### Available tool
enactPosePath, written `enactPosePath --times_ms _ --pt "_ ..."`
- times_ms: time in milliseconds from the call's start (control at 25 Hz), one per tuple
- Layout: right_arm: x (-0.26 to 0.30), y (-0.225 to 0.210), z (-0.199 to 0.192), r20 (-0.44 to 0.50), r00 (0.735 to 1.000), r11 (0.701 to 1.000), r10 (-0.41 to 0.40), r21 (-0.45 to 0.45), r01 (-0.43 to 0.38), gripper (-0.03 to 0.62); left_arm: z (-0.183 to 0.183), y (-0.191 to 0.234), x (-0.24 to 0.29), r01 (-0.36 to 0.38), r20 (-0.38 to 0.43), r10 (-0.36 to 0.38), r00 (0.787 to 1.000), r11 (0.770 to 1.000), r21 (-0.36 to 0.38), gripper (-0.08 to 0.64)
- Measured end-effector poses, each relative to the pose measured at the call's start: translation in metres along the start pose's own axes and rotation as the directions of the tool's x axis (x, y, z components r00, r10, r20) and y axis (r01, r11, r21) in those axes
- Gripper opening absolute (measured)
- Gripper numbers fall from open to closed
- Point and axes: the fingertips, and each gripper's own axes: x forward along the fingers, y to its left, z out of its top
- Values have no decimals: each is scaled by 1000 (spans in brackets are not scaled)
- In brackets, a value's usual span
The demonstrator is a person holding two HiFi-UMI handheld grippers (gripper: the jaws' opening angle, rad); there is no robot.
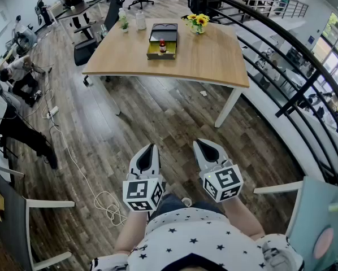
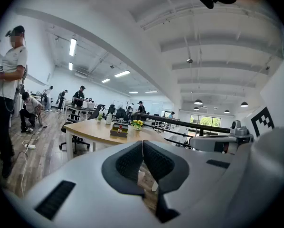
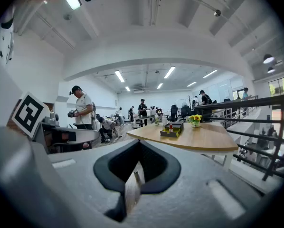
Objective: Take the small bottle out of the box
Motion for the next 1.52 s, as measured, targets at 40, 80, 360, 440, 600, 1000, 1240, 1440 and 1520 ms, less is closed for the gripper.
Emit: enactPosePath --times_ms 40,80,360,440,600,1000,1240,1440,1520 --pt "-7 0 0 3 1000 1000 0 -3 0 5 -2 -6 -5 -1 3 1 1000 1000 -4 3" --pt "-14 1 0 6 1000 1000 1 -5 -1 5 -3 -11 -10 -3 5 3 1000 1000 -8 3" --pt "-36 7 -3 9 1000 1000 23 -20 -23 5 -12 -31 -29 -4 11 4 1000 1000 -5 3" --pt "-38 8 -5 9 1000 999 25 -24 -25 5 -12 -33 -32 -3 17 3 1000 1000 -4 3" --pt "-42 7 -9 12 1000 1000 18 -18 -18 5 -14 -36 -34 1 26 -1 1000 1000 0 3" --pt "-43 3 -9 8 1000 1000 8 -25 -8 6 -11 -40 -35 20 39 -20 999 1000 -10 43" --pt "-39 -3 -7 5 1000 1000 18 -9 -18 42 -9 -42 -29 32 36 -32 999 999 -8 111" --pt "-35 -6 -9 -9 1000 999 24 -27 -25 114 -10 -42 -25 34 28 -34 999 999 -17 155" --pt "-35 -6 -9 -8 1000 999 23 -36 -23 140 -11 -41 -25 31 28 -31 999 999 -18 167"
